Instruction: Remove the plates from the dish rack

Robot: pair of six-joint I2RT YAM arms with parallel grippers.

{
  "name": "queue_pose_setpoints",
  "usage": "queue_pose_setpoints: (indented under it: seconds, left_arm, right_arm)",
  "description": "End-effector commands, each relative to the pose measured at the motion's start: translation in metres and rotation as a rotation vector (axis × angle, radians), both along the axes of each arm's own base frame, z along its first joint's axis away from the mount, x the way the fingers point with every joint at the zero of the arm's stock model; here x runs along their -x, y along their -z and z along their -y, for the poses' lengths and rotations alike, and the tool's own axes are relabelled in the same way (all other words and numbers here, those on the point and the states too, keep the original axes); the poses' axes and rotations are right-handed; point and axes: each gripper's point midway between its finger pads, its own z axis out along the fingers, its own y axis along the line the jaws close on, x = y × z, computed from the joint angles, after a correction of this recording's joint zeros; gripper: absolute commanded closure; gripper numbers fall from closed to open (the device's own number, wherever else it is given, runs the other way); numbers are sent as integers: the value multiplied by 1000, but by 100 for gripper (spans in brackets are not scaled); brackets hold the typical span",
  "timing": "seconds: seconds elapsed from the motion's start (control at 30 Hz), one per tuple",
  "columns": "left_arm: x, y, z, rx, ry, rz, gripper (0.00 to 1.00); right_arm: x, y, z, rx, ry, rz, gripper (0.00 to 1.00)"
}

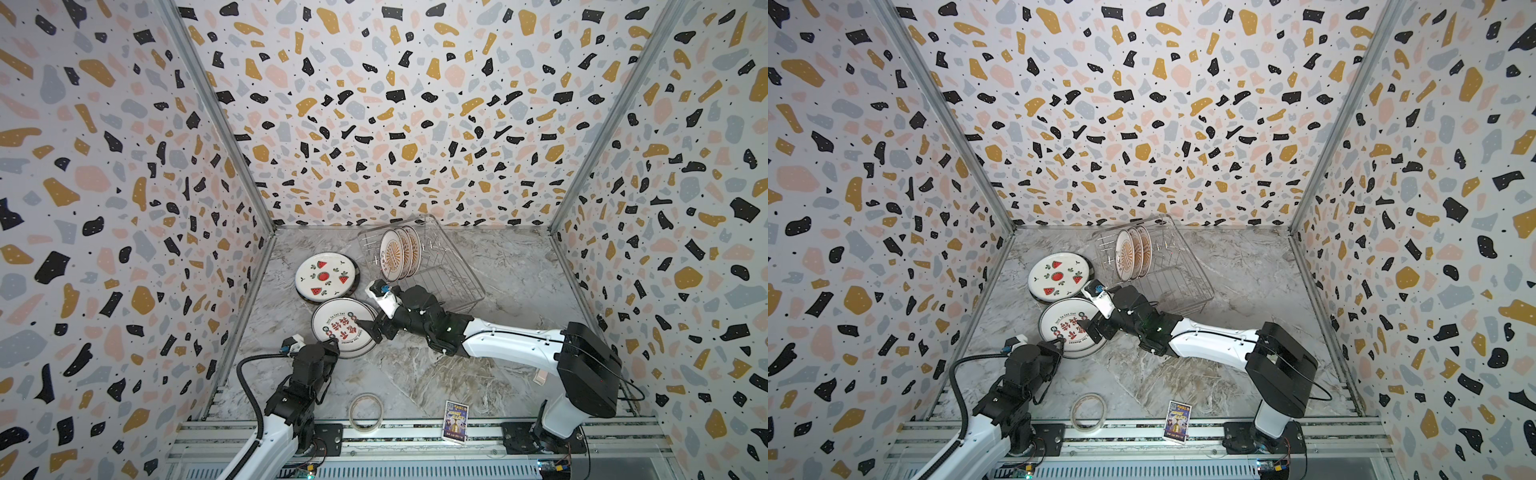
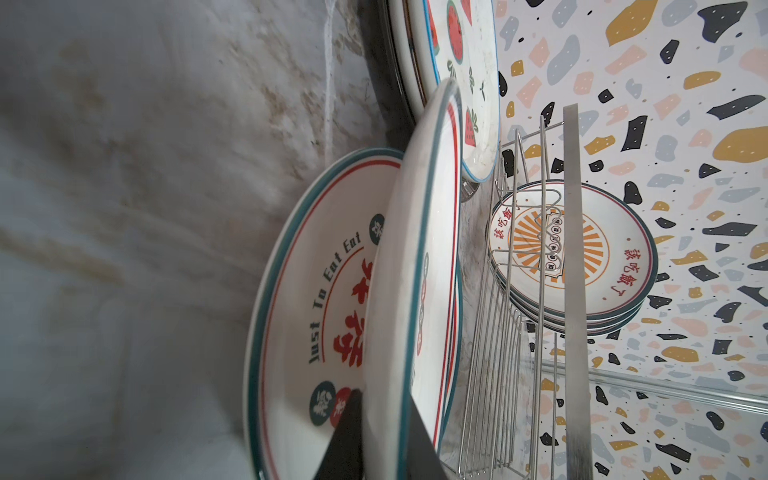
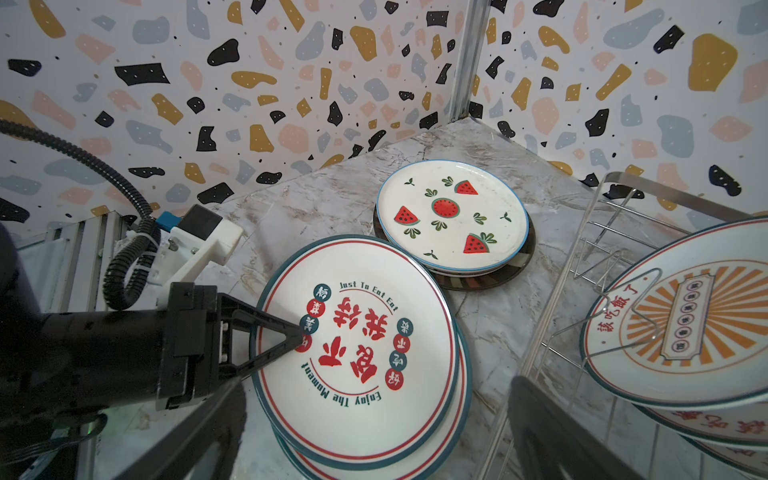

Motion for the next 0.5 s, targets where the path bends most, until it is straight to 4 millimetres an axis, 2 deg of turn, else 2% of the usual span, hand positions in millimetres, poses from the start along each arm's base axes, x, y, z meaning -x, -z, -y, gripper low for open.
queue_pose_setpoints:
  seconds: [0.0, 0.1, 0.27, 0.43, 0.47]
  left_arm:
    - [-6, -10, 1, 20, -6, 56, 83]
    - [-6, -10, -1, 12, -15, 54, 79]
    - [-6, -11, -8, -21, -41, 56, 63]
    - [-6, -12, -15, -60, -66, 54, 58]
    - [-7, -14, -16, -68, -71, 59, 53]
  right_arm:
    - [-1, -21, -4, -27, 3, 34, 1]
    - [-1, -21, -3, -23, 5, 36, 1]
    - [0, -23, -3, -26, 7, 43, 1]
    - [-1, -22, -2, -23, 14, 47, 1]
    - [-1, -21, -2, -21, 15, 48, 1]
